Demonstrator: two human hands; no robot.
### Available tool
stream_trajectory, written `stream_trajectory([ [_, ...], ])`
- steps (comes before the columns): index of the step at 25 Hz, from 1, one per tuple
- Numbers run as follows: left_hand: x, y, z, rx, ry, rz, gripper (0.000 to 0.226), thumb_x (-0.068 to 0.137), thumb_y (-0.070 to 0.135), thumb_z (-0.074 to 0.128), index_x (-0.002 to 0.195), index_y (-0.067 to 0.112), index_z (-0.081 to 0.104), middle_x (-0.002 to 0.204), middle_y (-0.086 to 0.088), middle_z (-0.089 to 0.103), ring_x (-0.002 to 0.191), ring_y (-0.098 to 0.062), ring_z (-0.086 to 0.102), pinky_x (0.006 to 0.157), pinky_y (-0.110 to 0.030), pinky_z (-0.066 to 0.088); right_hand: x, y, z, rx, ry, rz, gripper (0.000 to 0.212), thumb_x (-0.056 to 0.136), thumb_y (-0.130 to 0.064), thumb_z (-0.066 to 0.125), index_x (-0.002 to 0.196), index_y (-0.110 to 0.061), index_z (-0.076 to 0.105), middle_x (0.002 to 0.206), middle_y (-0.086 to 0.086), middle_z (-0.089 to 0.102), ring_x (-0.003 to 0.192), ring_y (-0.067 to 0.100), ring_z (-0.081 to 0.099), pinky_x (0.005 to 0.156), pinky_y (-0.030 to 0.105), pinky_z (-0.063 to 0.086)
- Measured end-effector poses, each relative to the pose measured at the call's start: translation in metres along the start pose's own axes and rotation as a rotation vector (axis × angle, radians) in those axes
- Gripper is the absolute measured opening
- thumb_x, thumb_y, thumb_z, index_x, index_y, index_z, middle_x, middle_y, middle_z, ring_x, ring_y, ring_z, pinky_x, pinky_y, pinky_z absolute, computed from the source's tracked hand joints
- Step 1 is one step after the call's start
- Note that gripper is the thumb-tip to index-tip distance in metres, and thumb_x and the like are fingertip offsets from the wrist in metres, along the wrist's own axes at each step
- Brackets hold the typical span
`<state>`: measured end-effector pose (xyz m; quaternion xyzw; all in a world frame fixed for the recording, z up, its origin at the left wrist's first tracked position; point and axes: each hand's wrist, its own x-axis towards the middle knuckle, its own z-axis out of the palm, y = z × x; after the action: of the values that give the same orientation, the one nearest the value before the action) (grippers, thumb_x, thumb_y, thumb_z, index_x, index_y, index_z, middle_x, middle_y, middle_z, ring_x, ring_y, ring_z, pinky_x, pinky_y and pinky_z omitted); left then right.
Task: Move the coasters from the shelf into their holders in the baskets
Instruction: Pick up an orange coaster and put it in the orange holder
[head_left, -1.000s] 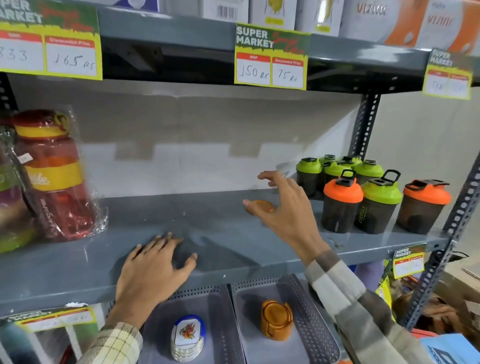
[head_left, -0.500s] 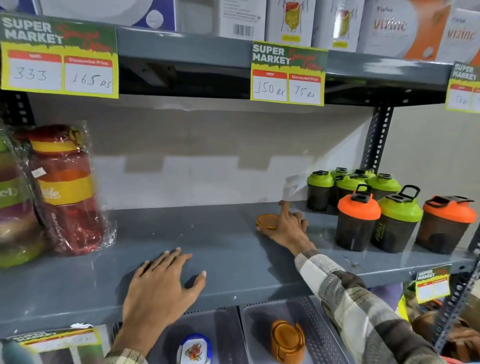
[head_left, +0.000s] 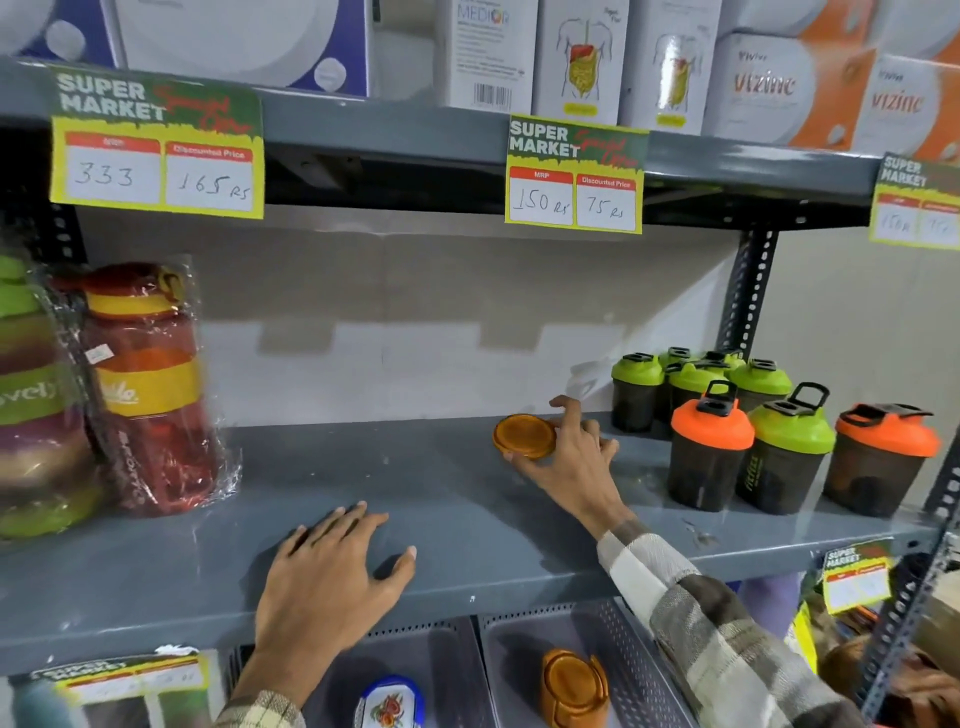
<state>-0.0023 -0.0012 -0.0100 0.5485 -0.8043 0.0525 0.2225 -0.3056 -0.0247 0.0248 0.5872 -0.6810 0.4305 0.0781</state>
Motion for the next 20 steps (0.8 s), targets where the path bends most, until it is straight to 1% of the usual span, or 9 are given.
stream_trajectory([
  [4,-0.001,0.001,-0.001,0.000,-0.001,-0.003,0.075,0.082,0.077,0.023,0.143,0.038,0.042,0.156,0.015,0.036,0.144,-0.006,0.030,0.119,-0.037,0.024,-0.028,-0.038,-0.035,0.079,0.135,-0.184,0.092,0.064,-0.075,0.074,0.132,-0.035,0.027,0.133,-0.015,0.053,0.126,0.016,0.045,0.094,0.035,0.021],
  [7,0.000,0.001,-0.003,0.023,0.016,0.000,0.074,0.080,0.076,0.025,0.140,0.038,0.047,0.154,0.014,0.041,0.142,-0.007,0.035,0.118,-0.037,0.027,-0.048,-0.070,-0.068,0.111,0.275,-0.341,0.091,0.062,-0.077,0.073,0.132,-0.035,0.032,0.131,-0.042,0.030,0.122,0.006,0.042,0.091,0.028,0.019],
  [9,-0.001,0.000,-0.002,0.006,0.008,-0.002,0.074,0.080,0.077,0.024,0.141,0.038,0.046,0.155,0.014,0.040,0.143,-0.007,0.033,0.119,-0.037,0.025,-0.061,-0.090,-0.090,0.161,0.341,-0.418,0.093,0.062,-0.075,0.077,0.133,-0.040,0.028,0.136,-0.032,0.038,0.123,0.014,0.050,0.096,0.026,0.023],
  [10,-0.001,-0.001,-0.001,-0.005,0.010,-0.003,0.075,0.080,0.077,0.024,0.141,0.038,0.046,0.154,0.014,0.040,0.143,-0.007,0.032,0.119,-0.037,0.024,-0.068,-0.099,-0.100,0.198,0.369,-0.454,0.095,0.063,-0.073,0.079,0.134,-0.041,0.026,0.138,-0.020,0.046,0.123,0.020,0.054,0.102,0.029,0.026],
  [11,-0.002,-0.001,0.000,-0.009,0.021,-0.003,0.076,0.079,0.076,0.024,0.140,0.038,0.047,0.154,0.014,0.041,0.143,-0.006,0.033,0.118,-0.037,0.025,-0.075,-0.108,-0.110,0.235,0.398,-0.498,0.096,0.064,-0.070,0.082,0.134,-0.039,0.025,0.140,-0.013,0.049,0.124,0.026,0.056,0.105,0.039,0.033],
  [13,-0.002,-0.001,0.001,-0.010,0.032,-0.010,0.077,0.078,0.076,0.025,0.140,0.037,0.048,0.153,0.013,0.042,0.143,-0.007,0.034,0.118,-0.038,0.025,-0.090,-0.122,-0.125,0.280,0.446,-0.599,0.094,0.069,-0.064,0.086,0.134,-0.034,0.025,0.149,-0.024,0.039,0.125,0.036,0.059,0.097,0.063,0.045],
  [14,-0.002,-0.001,0.001,-0.015,0.022,-0.015,0.078,0.078,0.077,0.024,0.141,0.037,0.047,0.154,0.013,0.041,0.143,-0.007,0.033,0.118,-0.039,0.024,-0.096,-0.127,-0.131,0.290,0.460,-0.642,0.093,0.069,-0.062,0.087,0.133,-0.033,0.025,0.150,-0.033,0.032,0.123,0.041,0.060,0.092,0.068,0.047],
  [17,0.002,-0.001,0.003,-0.010,-0.001,-0.018,0.082,0.077,0.079,0.019,0.144,0.039,0.042,0.157,0.013,0.036,0.145,-0.008,0.030,0.119,-0.039,0.022,-0.106,-0.134,-0.144,0.311,0.475,-0.679,0.091,0.070,-0.060,0.088,0.129,-0.033,0.025,0.148,-0.036,0.034,0.120,0.045,0.061,0.088,0.071,0.046],
  [20,0.003,-0.003,0.004,-0.007,-0.002,-0.020,0.081,0.077,0.079,0.019,0.143,0.039,0.042,0.156,0.013,0.037,0.144,-0.008,0.030,0.119,-0.040,0.023,-0.109,-0.135,-0.147,0.309,0.481,-0.669,0.086,0.071,-0.060,0.087,0.125,-0.032,0.027,0.142,-0.025,0.043,0.120,0.047,0.059,0.088,0.071,0.045],
])
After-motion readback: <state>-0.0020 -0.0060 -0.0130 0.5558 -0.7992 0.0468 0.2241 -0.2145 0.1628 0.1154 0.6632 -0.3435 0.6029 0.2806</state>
